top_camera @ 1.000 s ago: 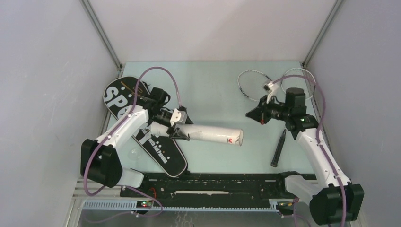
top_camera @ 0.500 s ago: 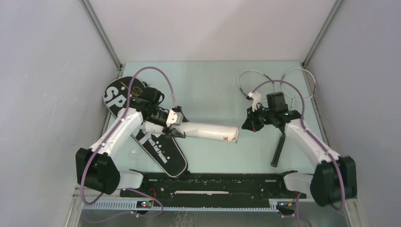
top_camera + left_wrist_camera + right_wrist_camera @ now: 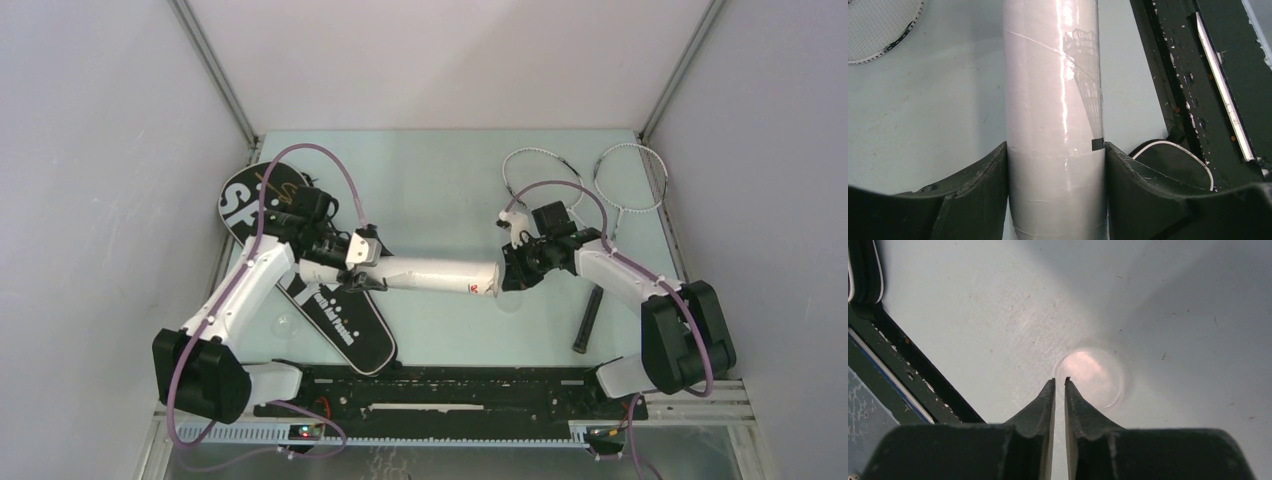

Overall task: Pack up the badminton gear
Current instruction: Place the lid at the center of the board, then adjust the shuttlecock in the shuttle tube.

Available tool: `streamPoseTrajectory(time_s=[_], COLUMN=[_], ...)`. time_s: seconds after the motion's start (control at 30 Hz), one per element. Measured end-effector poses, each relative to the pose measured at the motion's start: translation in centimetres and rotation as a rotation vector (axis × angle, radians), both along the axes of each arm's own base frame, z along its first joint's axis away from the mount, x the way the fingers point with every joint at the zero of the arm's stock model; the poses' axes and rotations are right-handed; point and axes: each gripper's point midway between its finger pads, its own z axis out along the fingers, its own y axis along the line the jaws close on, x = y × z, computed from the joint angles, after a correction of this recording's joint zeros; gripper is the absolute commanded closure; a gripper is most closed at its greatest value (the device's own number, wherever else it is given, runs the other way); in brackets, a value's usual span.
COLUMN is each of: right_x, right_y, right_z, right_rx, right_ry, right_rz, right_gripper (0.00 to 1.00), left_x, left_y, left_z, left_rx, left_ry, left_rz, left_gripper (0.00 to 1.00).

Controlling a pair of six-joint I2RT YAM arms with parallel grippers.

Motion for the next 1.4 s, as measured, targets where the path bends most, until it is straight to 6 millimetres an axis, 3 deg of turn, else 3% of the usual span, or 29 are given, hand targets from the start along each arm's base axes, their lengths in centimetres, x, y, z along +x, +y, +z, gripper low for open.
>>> streamPoseTrajectory(time_s=[0.17, 0.3, 0.4, 0.53, 0.7, 0.87, 1.07, 1.4], right_x=[0.1, 0.8, 2.2, 3.6, 1.3, -1.0, -3.1, -2.5], right_y=[-0.1, -0.4, -2.2, -4.4, -3.1, -1.3, 1.1, 4.0], right_z=[0.1, 2.0, 5.9, 12.0, 16.0, 17.3, 17.5, 15.7], right_rx=[0.012, 0.093, 0.227, 0.373, 0.497, 0.560, 0.574, 0.528], right_ry=[0.012, -0.004, -0.070, -0.236, -0.306, -0.297, -0.282, -0.233], right_rz=[-0.004, -0.031, -0.108, -0.147, -0.031, 0.075, 0.190, 0.210], right_gripper=[0.68, 0.49, 0.41, 0.38, 0.28, 0.25, 0.20, 0.22], left_x=[0.1, 0.1, 0.1, 0.4, 0.4, 0.5, 0.4, 0.2], left_y=[0.1, 0.2, 0.1, -0.2, -0.3, -0.3, -0.5, -0.8], left_z=[-0.1, -0.1, 0.0, 0.3, 0.5, 0.6, 0.8, 1.2], left_rx=[0.007, 0.010, 0.008, -0.014, -0.026, -0.028, -0.042, -0.068], left_ry=[-0.003, 0.001, 0.016, 0.030, 0.045, 0.049, 0.058, 0.062], left_rz=[0.005, 0.010, 0.021, 0.033, 0.043, 0.048, 0.045, 0.032], left_gripper=[0.59, 0.59, 0.60, 0.60, 0.60, 0.60, 0.60, 0.61])
